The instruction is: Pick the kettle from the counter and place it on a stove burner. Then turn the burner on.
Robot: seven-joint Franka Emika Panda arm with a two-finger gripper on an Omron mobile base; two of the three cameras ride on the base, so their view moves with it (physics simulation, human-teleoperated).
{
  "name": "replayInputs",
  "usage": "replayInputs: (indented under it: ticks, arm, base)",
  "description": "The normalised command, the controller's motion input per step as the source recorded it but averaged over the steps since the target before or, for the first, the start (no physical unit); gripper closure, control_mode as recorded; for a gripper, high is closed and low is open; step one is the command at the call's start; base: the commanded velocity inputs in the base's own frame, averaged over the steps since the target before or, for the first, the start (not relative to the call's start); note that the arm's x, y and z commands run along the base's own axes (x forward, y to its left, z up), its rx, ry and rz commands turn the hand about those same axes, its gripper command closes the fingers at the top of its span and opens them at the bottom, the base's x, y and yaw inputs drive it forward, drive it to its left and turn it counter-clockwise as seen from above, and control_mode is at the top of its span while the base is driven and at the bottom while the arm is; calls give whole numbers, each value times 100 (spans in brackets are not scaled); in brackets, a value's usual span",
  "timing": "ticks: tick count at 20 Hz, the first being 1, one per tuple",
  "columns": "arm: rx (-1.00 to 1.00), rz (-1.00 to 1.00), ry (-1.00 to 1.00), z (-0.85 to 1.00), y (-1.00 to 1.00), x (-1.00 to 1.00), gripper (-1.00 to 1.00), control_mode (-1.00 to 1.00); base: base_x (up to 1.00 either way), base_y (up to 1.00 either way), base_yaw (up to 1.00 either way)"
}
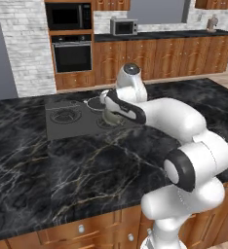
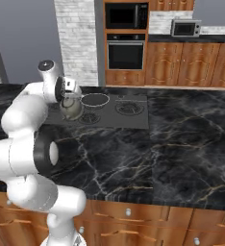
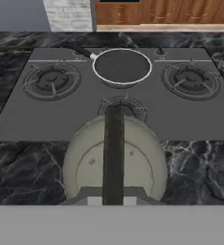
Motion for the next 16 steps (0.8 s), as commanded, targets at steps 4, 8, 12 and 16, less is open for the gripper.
replayInputs:
  ticks: [4, 8, 12, 16]
  arm:
    - [12, -1, -46, 100, -23, -100, 100, -100]
    - [1, -1, -68, 73, -5, -80, 100, -100]
    - [0, 0, 0, 0, 0, -9, 100, 100]
    - [0, 0, 0, 0, 0, 0, 100, 100]
  base:
    - [0, 0, 0]
    - [0, 0, 0]
    - [-50, -4, 0]
    - [-100, -45, -1]
